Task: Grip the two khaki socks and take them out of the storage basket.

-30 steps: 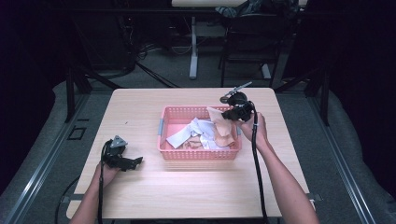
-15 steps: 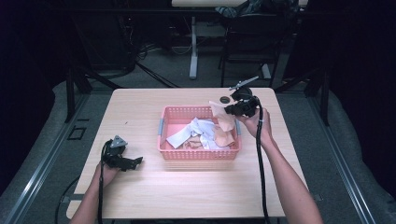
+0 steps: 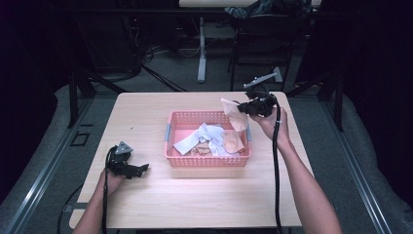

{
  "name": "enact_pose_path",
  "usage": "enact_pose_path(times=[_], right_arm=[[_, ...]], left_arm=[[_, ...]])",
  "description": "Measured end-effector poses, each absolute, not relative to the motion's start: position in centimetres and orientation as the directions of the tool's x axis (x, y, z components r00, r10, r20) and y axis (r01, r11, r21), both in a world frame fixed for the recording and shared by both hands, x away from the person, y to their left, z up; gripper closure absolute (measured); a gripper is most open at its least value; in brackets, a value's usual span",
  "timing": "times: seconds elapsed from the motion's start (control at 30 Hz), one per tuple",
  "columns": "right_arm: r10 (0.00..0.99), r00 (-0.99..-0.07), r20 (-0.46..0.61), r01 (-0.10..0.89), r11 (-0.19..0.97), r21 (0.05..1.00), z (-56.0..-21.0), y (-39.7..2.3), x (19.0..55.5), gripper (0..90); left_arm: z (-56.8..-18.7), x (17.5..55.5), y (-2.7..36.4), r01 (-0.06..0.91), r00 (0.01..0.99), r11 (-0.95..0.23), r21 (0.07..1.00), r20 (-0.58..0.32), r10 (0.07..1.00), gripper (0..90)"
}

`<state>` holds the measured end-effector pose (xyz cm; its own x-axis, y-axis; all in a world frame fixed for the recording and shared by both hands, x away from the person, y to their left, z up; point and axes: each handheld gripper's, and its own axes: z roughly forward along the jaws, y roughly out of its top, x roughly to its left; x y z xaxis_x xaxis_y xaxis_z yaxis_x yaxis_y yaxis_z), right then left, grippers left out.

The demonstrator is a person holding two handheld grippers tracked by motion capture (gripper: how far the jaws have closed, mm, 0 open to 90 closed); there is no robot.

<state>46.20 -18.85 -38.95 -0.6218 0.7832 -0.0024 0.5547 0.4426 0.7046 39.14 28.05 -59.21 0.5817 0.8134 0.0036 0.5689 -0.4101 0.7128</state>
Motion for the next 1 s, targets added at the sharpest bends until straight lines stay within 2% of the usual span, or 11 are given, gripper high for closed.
enact_pose_path(times=[0.5, 1.0], right_arm=[[0.810, -0.586, -0.017, 0.548, 0.411, 0.728, -37.4, -21.7, 45.4, 85.4], [0.847, -0.531, -0.035, 0.562, 0.382, 0.734, -38.1, -25.5, 44.1, 85.4]], left_arm=[[-59.2, 39.1, 28.0, 0.569, 0.581, -0.410, 0.713, 0.004, 0.814, 0.2], [-59.2, 39.1, 28.0, 0.570, 0.580, -0.409, 0.713, 0.003, 0.814, 0.2]])
